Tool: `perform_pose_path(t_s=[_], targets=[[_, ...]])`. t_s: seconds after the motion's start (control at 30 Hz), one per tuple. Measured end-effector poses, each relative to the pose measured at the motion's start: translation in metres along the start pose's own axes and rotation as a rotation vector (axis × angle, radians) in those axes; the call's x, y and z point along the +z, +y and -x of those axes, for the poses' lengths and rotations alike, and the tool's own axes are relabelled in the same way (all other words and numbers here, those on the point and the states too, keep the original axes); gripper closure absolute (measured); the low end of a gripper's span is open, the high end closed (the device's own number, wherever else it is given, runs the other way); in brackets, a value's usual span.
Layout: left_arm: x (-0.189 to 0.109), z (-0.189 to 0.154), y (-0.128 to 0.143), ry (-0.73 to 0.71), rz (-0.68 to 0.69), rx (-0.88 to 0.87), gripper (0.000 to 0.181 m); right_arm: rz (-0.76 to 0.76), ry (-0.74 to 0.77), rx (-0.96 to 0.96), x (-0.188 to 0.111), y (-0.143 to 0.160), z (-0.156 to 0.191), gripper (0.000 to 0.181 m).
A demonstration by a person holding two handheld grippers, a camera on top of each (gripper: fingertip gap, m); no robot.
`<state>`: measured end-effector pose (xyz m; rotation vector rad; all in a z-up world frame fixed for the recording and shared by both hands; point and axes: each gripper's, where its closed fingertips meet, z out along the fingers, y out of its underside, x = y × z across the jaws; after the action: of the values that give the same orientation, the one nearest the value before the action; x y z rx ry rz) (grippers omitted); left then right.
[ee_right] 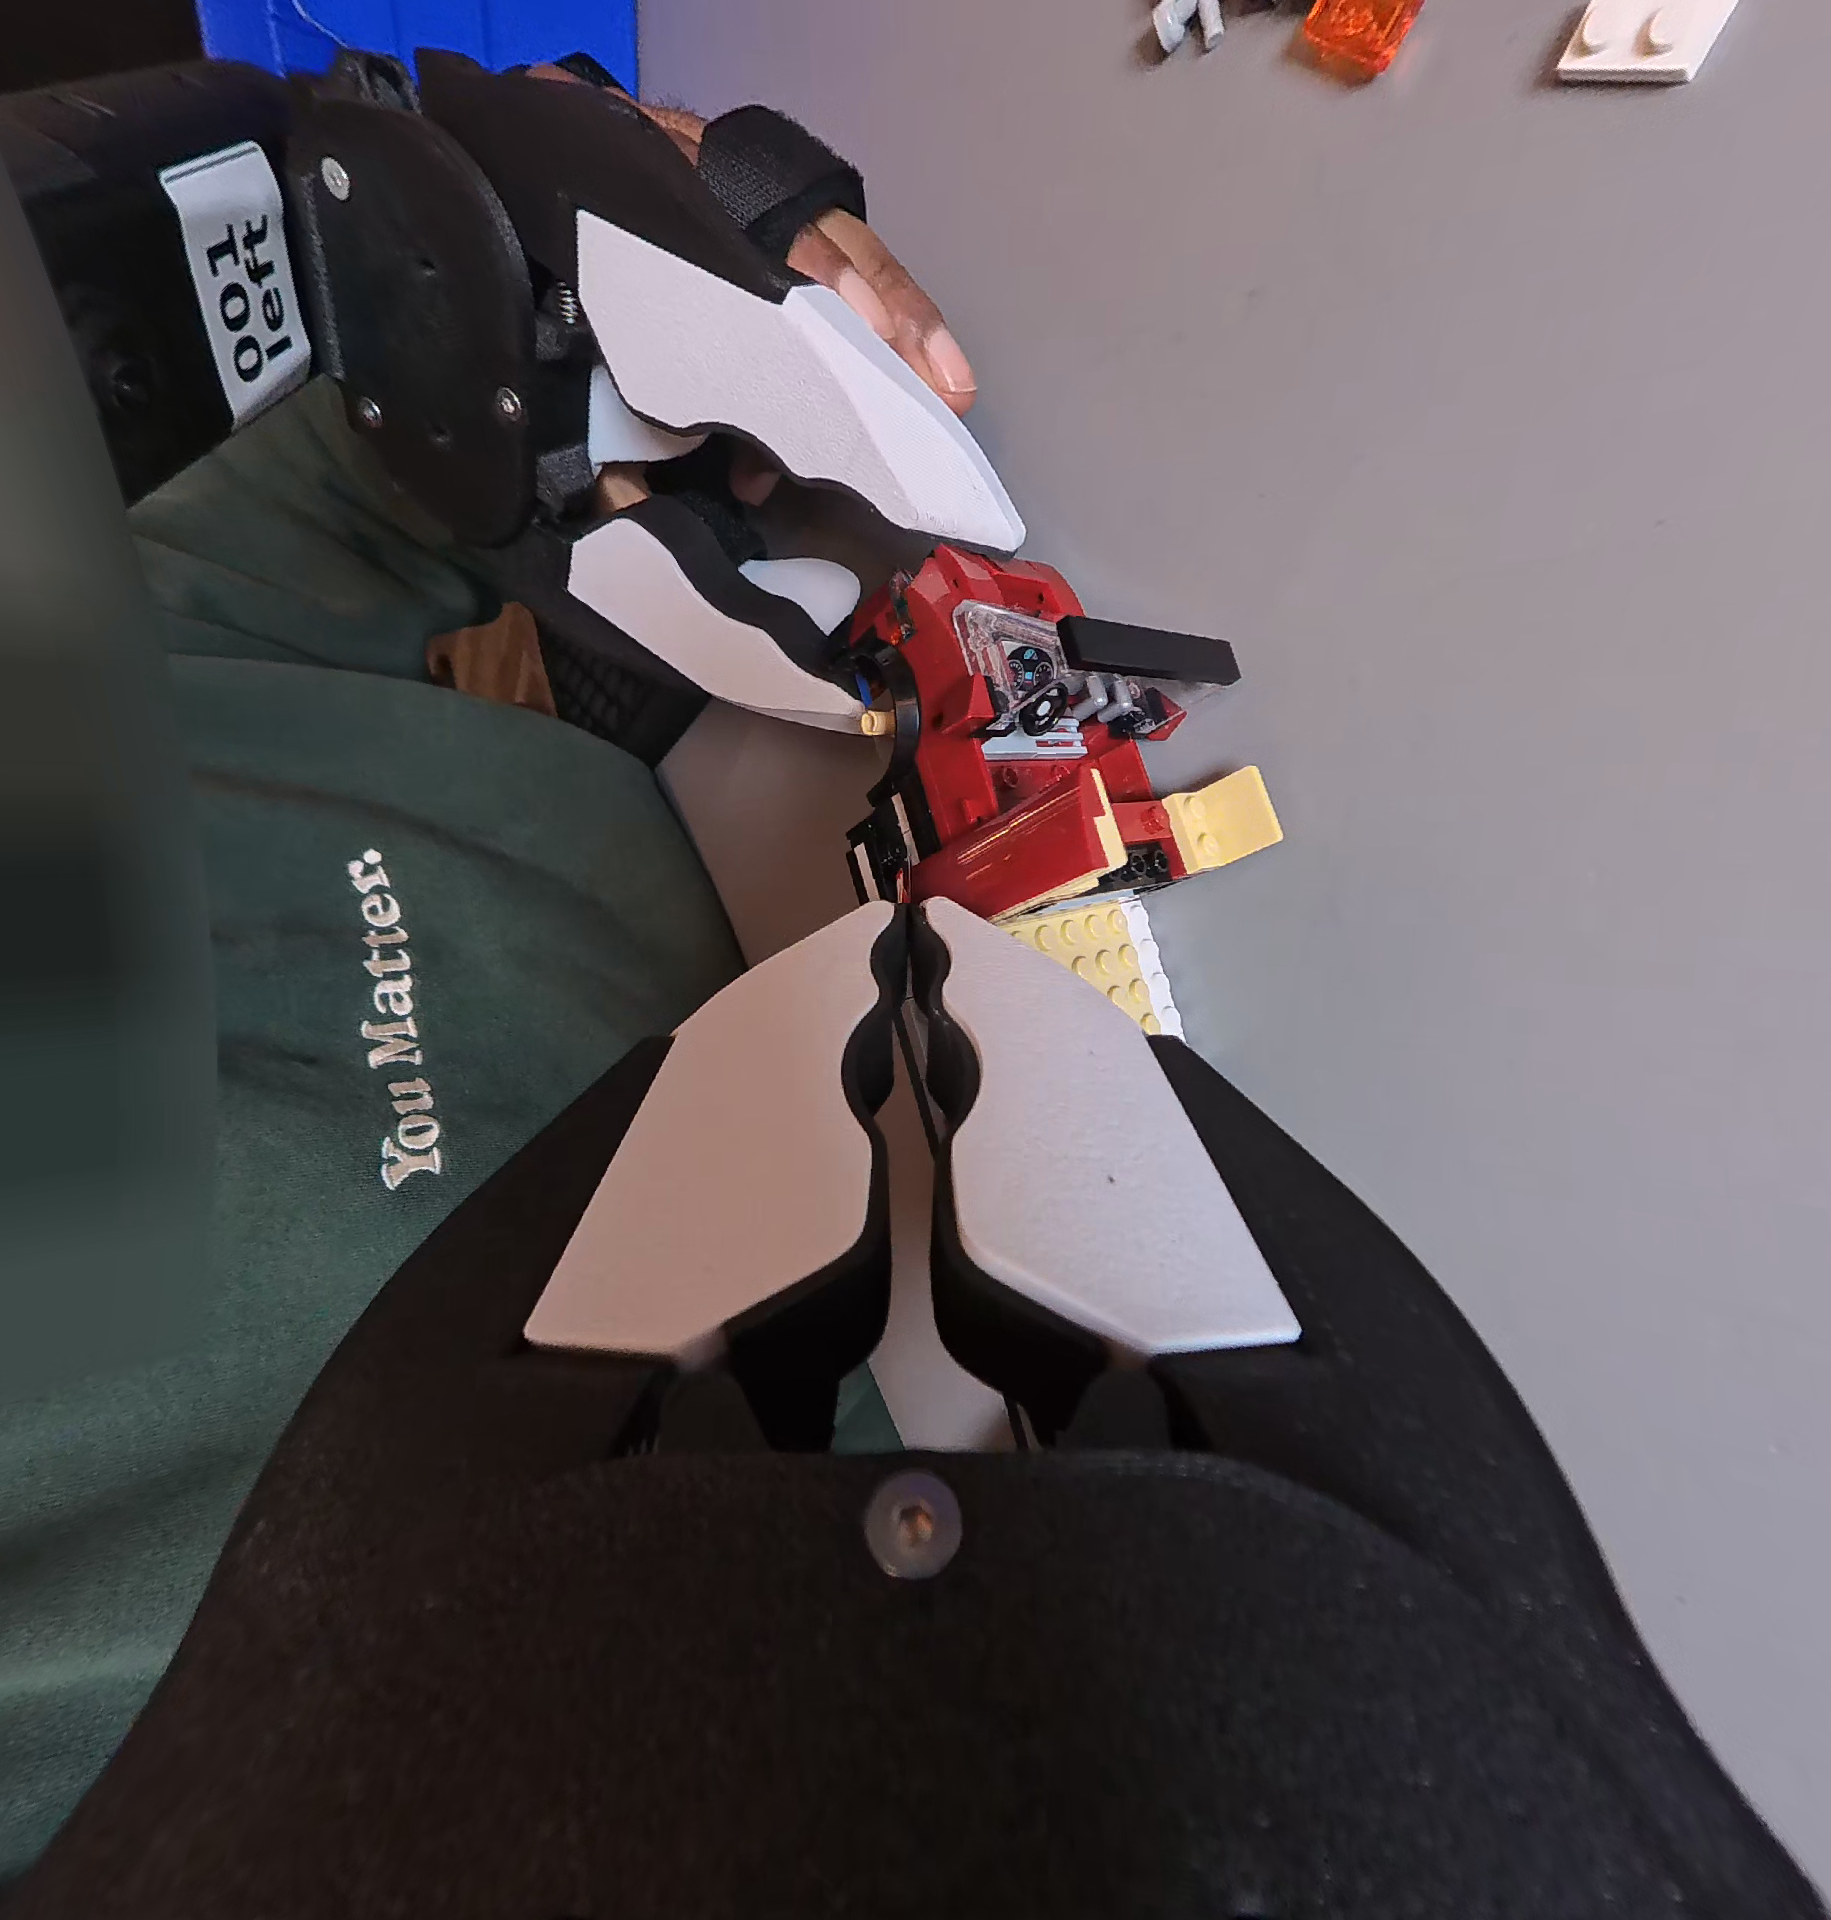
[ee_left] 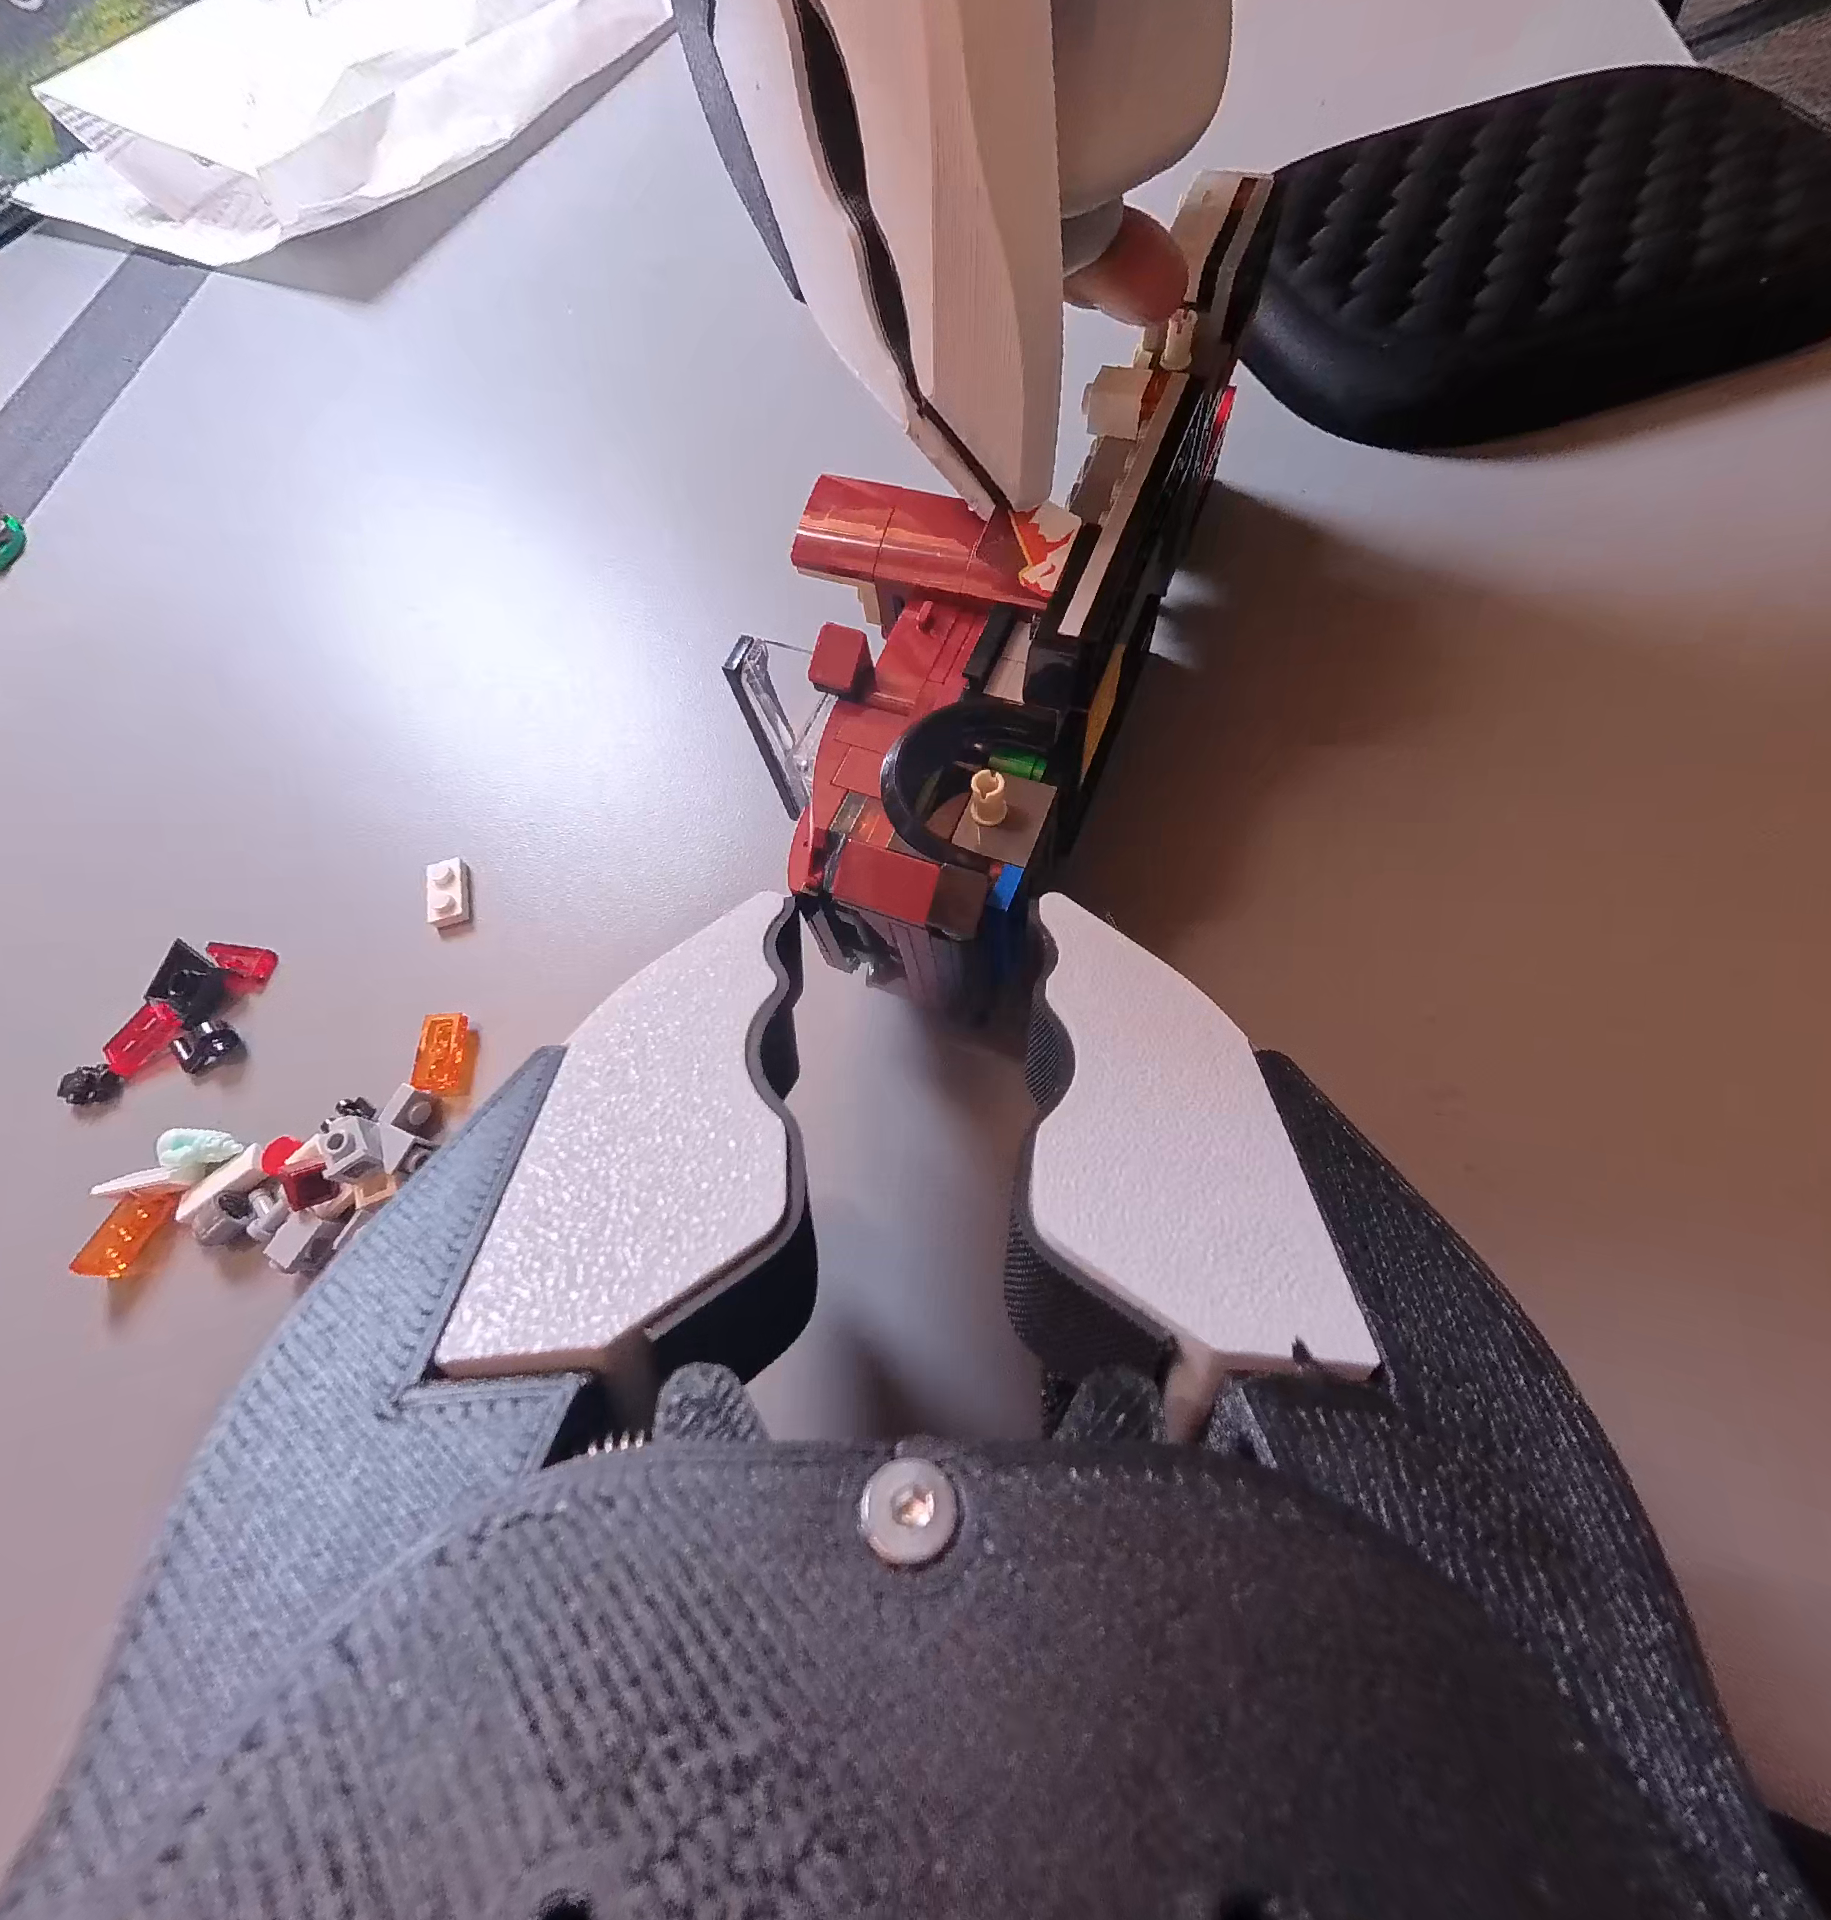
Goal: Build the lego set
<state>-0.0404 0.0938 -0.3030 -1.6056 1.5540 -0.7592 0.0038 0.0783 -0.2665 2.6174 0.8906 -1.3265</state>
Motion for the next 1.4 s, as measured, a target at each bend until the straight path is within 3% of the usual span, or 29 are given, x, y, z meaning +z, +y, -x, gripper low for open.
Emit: perform_pose_path(t_s=[0.9, 1.4], targets=[[0.0, -0.001, 0.0, 0.0, -0.007, -0.007, 0.14, 0.029, 0.074, -0.022, 0.001, 0.0, -0.001, 0.181], [0.0, -0.001, 0.0, 0.005, -0.011, -0.011, 0.14, 0.043, 0.036, -0.076, -0.003, -0.005, 0.009, 0.181]])
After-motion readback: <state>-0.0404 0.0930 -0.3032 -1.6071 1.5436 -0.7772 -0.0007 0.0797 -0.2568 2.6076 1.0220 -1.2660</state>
